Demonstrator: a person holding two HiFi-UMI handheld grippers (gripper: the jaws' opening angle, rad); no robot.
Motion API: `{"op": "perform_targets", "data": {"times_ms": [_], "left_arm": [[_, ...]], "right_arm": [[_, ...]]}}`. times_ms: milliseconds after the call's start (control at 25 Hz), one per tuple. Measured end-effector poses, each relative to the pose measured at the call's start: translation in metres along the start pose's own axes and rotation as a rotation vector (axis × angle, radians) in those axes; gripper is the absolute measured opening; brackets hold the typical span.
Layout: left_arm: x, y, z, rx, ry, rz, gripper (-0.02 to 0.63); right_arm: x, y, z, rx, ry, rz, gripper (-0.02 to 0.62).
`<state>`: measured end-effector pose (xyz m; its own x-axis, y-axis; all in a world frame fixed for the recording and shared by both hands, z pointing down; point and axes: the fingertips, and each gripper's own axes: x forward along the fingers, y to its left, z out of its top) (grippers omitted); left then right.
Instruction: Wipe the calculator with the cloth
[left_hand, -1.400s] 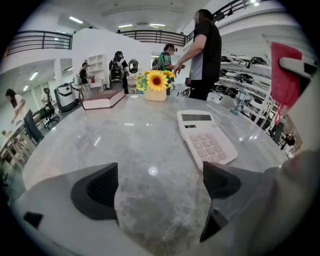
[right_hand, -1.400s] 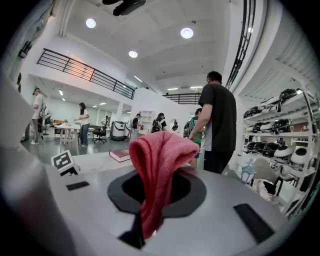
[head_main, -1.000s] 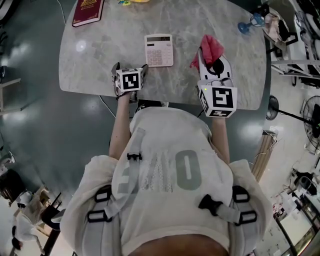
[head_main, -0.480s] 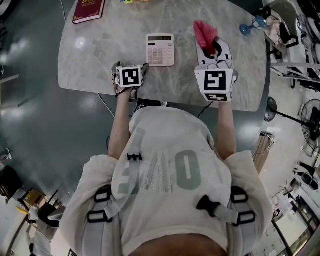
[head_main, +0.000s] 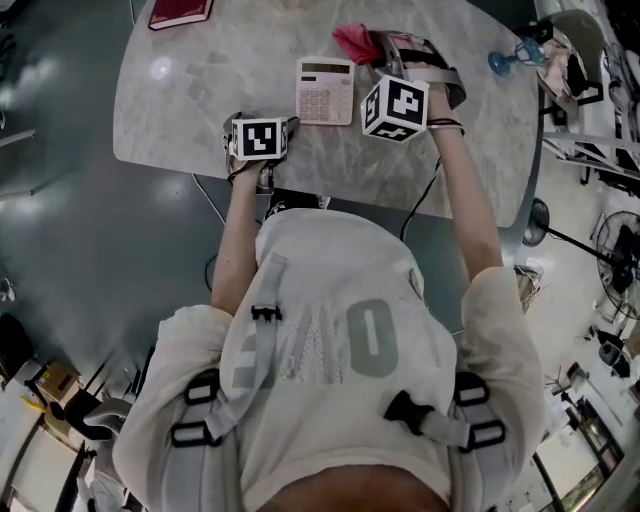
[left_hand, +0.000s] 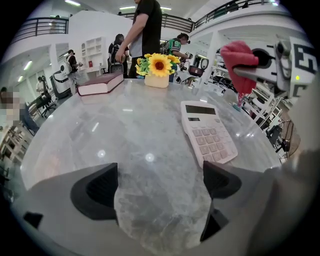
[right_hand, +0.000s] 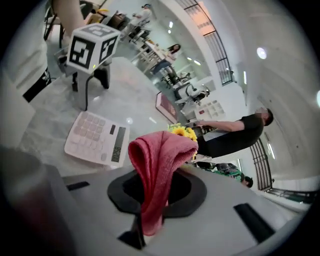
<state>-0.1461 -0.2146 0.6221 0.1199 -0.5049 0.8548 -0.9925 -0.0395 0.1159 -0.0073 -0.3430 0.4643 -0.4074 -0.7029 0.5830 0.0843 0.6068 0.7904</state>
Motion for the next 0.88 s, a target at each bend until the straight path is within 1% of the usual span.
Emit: {"op": "perform_targets", "data": {"times_ms": [120, 240, 400, 640, 760, 880], "left_arm": [[0.000, 0.000, 0.000, -0.002, 0.006, -0.003, 0.518], [-0.001, 0.000, -0.001, -0.004, 0.024, -0.001, 0.518], [0.005, -0.002, 0.000, -0.005, 0.033, -0.011, 0.518], [0.004, 0.000, 0.000, -0.004, 0.055, -0.018, 0.520], [0.005, 0.001, -0.001, -0.006, 0.068, -0.018, 0.521], [0.003, 0.002, 0.000, -0.006, 0.072, -0.017, 0.522]], "right_arm": [[0.026, 0.026, -0.003, -0.074, 0.038, 0.069, 0.058], [0.043, 0.043, -0.006, -0.126, 0.080, 0.099, 0.058], [0.059, 0.058, -0.013, -0.128, 0.118, 0.125, 0.058], [0.069, 0.074, -0.016, -0.168, 0.166, 0.137, 0.058], [0.070, 0.086, -0.015, -0.179, 0.173, 0.147, 0.058], [0.070, 0.090, -0.013, -0.182, 0.182, 0.133, 0.055]]}}
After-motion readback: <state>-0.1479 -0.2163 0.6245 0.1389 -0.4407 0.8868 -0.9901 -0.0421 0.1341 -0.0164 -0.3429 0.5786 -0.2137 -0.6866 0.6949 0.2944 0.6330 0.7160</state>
